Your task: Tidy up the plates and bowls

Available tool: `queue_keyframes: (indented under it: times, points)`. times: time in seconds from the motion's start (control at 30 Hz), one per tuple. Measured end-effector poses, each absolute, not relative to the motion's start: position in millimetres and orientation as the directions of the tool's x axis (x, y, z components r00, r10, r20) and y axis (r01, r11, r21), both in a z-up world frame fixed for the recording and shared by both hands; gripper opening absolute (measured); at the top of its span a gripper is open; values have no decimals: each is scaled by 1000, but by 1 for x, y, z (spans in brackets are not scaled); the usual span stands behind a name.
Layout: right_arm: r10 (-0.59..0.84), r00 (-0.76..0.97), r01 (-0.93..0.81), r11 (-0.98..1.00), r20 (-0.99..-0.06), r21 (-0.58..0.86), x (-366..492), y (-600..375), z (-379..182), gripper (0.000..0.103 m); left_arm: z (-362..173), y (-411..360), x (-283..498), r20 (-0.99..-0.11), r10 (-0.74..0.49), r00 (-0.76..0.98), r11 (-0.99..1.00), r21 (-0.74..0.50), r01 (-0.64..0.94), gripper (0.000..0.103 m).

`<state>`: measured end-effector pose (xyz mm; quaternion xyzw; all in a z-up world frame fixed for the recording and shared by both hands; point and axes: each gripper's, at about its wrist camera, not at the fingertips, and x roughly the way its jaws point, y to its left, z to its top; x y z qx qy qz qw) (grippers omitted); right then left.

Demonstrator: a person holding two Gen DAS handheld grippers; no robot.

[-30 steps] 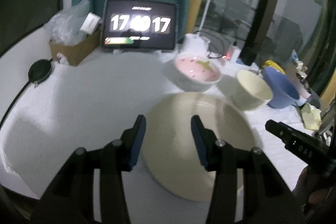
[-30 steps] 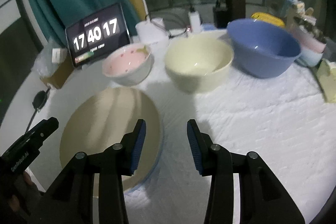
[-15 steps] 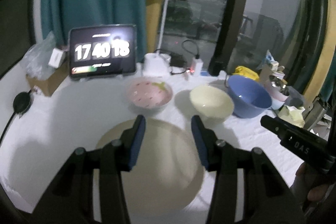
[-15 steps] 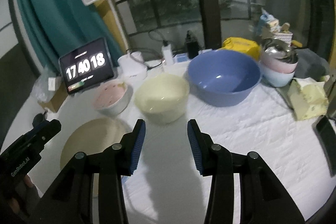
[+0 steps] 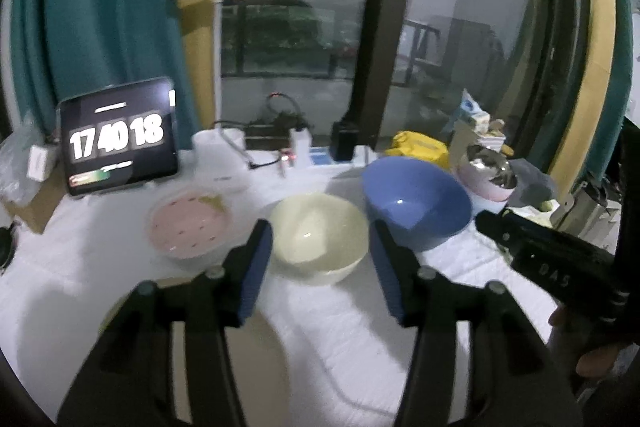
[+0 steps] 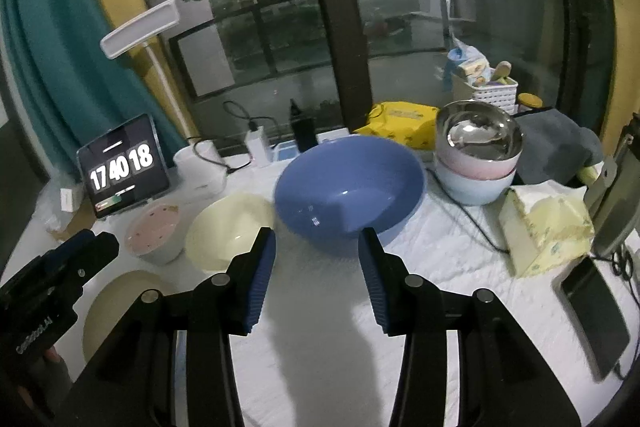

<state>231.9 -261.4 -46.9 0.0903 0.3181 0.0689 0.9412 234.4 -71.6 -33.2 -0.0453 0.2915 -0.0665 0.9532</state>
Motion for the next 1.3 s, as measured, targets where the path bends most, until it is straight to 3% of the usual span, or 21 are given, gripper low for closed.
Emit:
queue_keyframes:
  times: [0.3, 0.47, 1.3]
  points:
    - [161, 789, -47, 978, -593, 202, 263, -292, -56, 46, -44, -109, 283, -573, -200, 795, 979, -144, 143, 61]
    - [146, 781, -27, 979, -608, 201, 285, -306, -67, 57, -56, -121, 304, -588, -209, 782, 978, -147, 151, 61]
    - [119, 678, 43, 979, -725, 200, 344, -322, -142, 57, -108, -161, 359, -672, -193, 715, 979, -81, 188, 60]
